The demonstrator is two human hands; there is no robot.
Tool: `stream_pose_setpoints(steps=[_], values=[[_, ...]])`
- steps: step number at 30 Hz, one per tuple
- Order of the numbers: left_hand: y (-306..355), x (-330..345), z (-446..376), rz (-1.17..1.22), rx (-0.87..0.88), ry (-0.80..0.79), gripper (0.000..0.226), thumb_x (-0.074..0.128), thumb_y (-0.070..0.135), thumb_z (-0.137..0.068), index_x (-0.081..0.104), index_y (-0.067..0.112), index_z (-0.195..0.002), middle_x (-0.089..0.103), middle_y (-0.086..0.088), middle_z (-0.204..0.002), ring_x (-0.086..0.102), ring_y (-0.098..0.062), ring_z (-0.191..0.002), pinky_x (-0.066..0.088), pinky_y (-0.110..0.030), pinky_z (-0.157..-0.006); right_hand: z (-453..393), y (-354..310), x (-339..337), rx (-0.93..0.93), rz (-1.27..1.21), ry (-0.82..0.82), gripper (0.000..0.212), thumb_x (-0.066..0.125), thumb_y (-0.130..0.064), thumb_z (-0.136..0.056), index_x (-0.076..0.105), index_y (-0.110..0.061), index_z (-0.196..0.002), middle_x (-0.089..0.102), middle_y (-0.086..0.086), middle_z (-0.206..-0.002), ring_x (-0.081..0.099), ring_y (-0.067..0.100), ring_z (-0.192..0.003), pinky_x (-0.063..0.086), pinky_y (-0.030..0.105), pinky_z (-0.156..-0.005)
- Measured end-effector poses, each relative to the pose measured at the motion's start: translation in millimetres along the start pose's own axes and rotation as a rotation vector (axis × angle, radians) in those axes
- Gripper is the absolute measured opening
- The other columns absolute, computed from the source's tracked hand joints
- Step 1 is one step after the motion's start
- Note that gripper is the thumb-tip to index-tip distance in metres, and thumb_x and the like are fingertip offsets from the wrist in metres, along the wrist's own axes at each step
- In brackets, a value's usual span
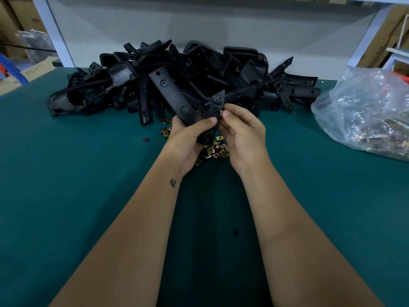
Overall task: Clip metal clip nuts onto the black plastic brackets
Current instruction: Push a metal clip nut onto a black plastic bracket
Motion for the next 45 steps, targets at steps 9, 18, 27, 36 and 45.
stream_pose_setpoints(steps=[9, 18, 27, 36, 45], values=[[-1.0, -0.1, -0.3, -0.018, -0.01, -0.028, 0.065, 0.072, -0.001, -0.085, 0.04, 0.005, -0.141, 0.068, -0.008, -0.127, 0.066, -0.02, -0.115, 0.054, -0.032, -0.088, -0.7, 2.1, -2.1, 0.062, -0.121, 0.026, 0.015, 0.061, 0.007, -0.09, 0.065, -0.005, -0.098, 0.068, 0.011, -0.087, 0.067, 0.02, -0.079, 0.058, 0.031, -0.08], [-3.4, 1.4, -0.4, -0.166, 0.08, -0.059, 0.06, 0.071, -0.001, -0.086, 0.038, 0.011, -0.135, 0.062, -0.006, -0.134, 0.062, -0.017, -0.121, 0.049, -0.037, -0.105, 0.4, 0.1, -3.0, 0.016, -0.019, 0.053, 0.018, 0.062, 0.007, -0.089, 0.066, -0.011, -0.094, 0.059, -0.003, -0.07, 0.06, 0.012, -0.074, 0.054, 0.024, -0.074], [-6.2, 0.8, -5.1, -0.224, 0.13, -0.08, 0.063, 0.079, 0.016, -0.071, 0.038, 0.024, -0.119, 0.057, 0.001, -0.138, 0.055, -0.011, -0.127, 0.045, -0.035, -0.109, 0.2, -1.3, -1.8, -0.017, 0.017, 0.083, 0.022, 0.062, 0.007, -0.089, 0.06, -0.014, -0.082, 0.055, -0.004, -0.068, 0.057, 0.011, -0.068, 0.052, 0.025, -0.068], [-5.0, 1.3, -3.7, -0.282, 0.073, -0.065, 0.118, 0.081, 0.025, -0.069, 0.001, 0.014, -0.154, 0.043, -0.001, -0.152, 0.047, -0.014, -0.134, 0.04, -0.039, -0.114, 0.8, -6.3, 1.3, -0.067, 0.118, 0.101, 0.023, 0.064, 0.007, -0.087, 0.056, -0.014, -0.081, 0.054, -0.01, -0.06, 0.057, 0.007, -0.068, 0.052, 0.03, -0.079], [-1.3, 5.7, 8.3, -0.134, 0.071, -0.113, 0.062, 0.067, -0.002, -0.09, 0.031, 0.015, -0.138, 0.063, -0.005, -0.132, 0.063, -0.014, -0.119, 0.048, -0.04, -0.107, 7.5, -5.7, 10.2, -0.012, -0.049, 0.067, 0.023, 0.065, 0.008, -0.086, 0.056, -0.012, -0.084, 0.059, -0.003, -0.064, 0.062, 0.006, -0.066, 0.05, 0.02, -0.071]])
Point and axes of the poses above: each hand's wrist, its own z-axis away from the middle knuckle, its own x-axis out of the palm, y = z × x, the point moved 4 cm from there along -z, towards the middle knuckle
